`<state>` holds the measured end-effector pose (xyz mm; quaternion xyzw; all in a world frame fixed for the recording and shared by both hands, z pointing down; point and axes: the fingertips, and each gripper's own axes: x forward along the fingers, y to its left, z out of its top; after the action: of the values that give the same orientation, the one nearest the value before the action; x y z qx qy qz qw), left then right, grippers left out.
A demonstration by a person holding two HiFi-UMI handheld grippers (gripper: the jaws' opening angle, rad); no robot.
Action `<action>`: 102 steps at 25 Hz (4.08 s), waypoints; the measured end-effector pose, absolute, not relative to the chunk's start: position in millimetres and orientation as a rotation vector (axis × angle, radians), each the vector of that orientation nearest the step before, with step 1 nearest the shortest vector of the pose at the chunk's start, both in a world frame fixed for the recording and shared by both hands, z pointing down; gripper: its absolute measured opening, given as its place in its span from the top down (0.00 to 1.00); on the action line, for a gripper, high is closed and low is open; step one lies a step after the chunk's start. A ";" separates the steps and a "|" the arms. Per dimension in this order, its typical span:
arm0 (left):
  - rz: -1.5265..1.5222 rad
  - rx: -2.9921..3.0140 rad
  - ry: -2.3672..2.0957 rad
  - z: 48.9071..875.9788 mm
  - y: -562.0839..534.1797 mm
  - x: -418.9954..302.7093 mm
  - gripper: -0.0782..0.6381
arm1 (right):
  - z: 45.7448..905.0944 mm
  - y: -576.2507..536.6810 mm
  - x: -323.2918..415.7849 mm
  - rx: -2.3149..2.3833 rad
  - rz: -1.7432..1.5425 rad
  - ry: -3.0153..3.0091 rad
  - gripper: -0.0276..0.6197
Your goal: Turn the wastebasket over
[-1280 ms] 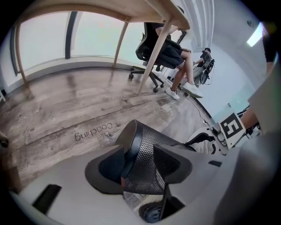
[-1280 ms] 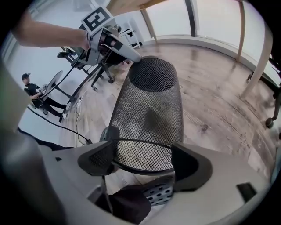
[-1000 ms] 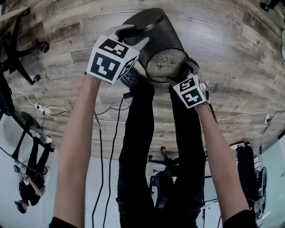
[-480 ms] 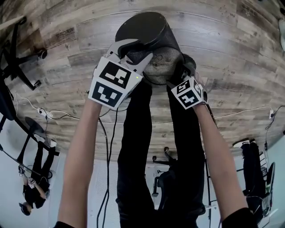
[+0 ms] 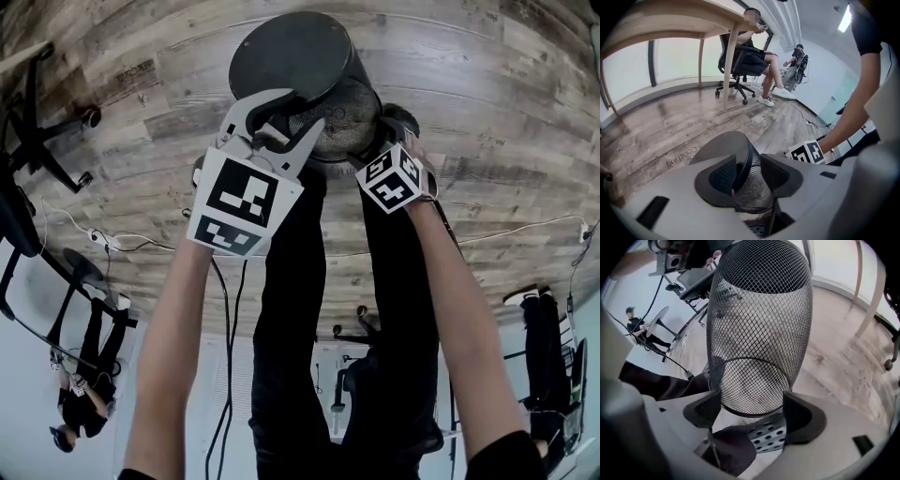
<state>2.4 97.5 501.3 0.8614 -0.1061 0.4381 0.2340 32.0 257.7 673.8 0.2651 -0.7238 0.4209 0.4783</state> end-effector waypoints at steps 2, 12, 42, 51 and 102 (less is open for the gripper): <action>1.202 2.360 -0.317 501.9 91.8 -0.8 0.65 | 673.1 252.4 30.6 0.642 1.015 -1.775 0.36; 1.504 2.492 -0.337 514.5 90.3 -14.4 0.59 | 681.9 237.3 29.2 0.633 0.942 -1.753 0.36; 1.394 2.371 -0.291 536.5 99.5 2.5 0.38 | 634.9 194.8 85.2 0.873 0.990 -1.719 0.37; 1.438 2.429 -0.277 538.3 117.5 16.1 0.38 | 576.7 150.2 120.4 1.031 1.066 -1.785 0.37; 1.624 2.714 -0.243 576.7 149.8 11.8 0.39 | 577.2 128.1 63.5 1.148 1.492 -1.793 0.87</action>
<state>11.8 149.8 576.7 0.8555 -0.0765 0.5119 -0.0150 63.5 128.1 577.2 0.4254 -0.6645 0.5530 0.2677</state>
